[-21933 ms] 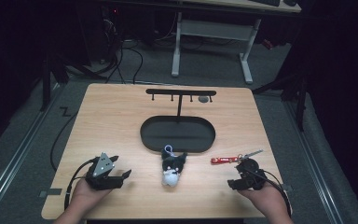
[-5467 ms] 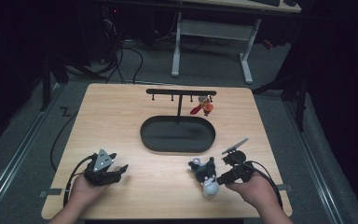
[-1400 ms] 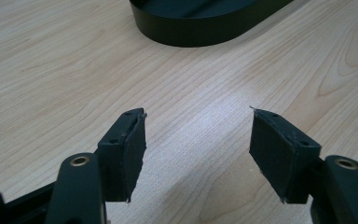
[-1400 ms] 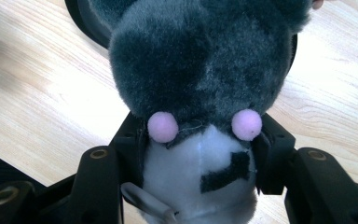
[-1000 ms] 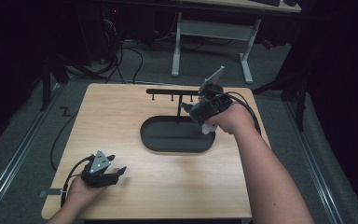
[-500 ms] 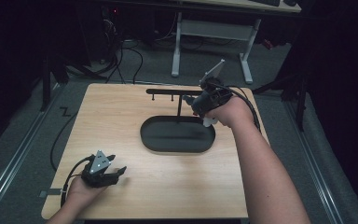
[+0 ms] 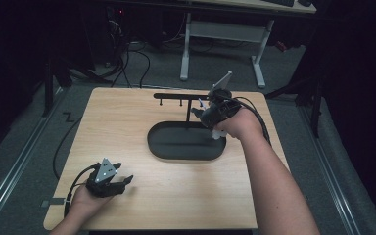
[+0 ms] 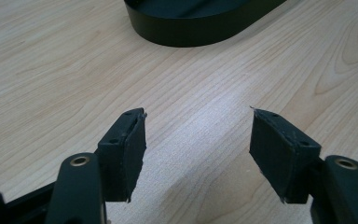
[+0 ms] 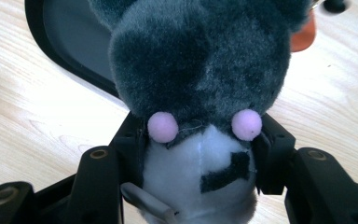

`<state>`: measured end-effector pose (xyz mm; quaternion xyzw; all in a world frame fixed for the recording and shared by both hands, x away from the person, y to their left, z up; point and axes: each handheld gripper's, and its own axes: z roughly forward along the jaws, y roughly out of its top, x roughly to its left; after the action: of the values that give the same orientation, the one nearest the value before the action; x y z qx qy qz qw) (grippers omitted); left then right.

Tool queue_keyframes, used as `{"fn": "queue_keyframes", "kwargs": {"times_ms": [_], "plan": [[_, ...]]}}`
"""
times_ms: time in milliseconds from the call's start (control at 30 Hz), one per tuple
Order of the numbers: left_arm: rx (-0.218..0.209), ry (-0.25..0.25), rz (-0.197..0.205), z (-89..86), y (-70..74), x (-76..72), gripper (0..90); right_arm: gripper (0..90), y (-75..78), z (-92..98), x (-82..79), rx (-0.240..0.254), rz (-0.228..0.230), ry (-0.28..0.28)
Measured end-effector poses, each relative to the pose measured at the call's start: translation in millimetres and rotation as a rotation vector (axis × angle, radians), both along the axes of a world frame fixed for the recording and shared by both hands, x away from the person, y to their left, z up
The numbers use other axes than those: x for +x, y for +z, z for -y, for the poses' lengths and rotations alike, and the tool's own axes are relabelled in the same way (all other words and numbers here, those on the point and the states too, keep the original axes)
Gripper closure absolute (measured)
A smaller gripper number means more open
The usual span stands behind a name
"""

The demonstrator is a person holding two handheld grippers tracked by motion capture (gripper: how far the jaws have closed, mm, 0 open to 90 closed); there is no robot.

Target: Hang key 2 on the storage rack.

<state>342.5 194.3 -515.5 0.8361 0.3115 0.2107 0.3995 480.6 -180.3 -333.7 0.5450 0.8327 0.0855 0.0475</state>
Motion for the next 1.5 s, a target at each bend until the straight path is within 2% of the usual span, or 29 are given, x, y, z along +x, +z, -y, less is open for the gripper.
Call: {"fn": "queue_keyframes", "kwargs": {"times_ms": [367, 600, 867, 1033, 1500], "plan": [[0.006, -0.003, 0.0, 0.1, 0.0, -0.4, 36.3, 47.6, -23.5, 0.8, 0.9, 0.029, -0.031, -0.014], [0.005, -0.004, 0.001, -0.2, 0.3, -1.2, 36.3, 47.2, -37.8, -3.0, 4.5, 0.048, -0.032, -0.016], [0.006, -0.005, 0.0, -0.7, 0.3, -1.0, 36.3, 44.7, -43.1, -4.8, 8.8, 0.06, -0.028, -0.03], [0.009, -0.007, -0.002, -0.5, 0.1, -1.0, 36.3, 34.5, -46.6, -5.7, 12.4, 0.069, -0.004, -0.055], [0.01, -0.014, -0.004, 2.0, -0.1, 0.0, 36.3, 34.1, -47.5, -3.9, 8.1, 0.096, 0.016, -0.062]]}}
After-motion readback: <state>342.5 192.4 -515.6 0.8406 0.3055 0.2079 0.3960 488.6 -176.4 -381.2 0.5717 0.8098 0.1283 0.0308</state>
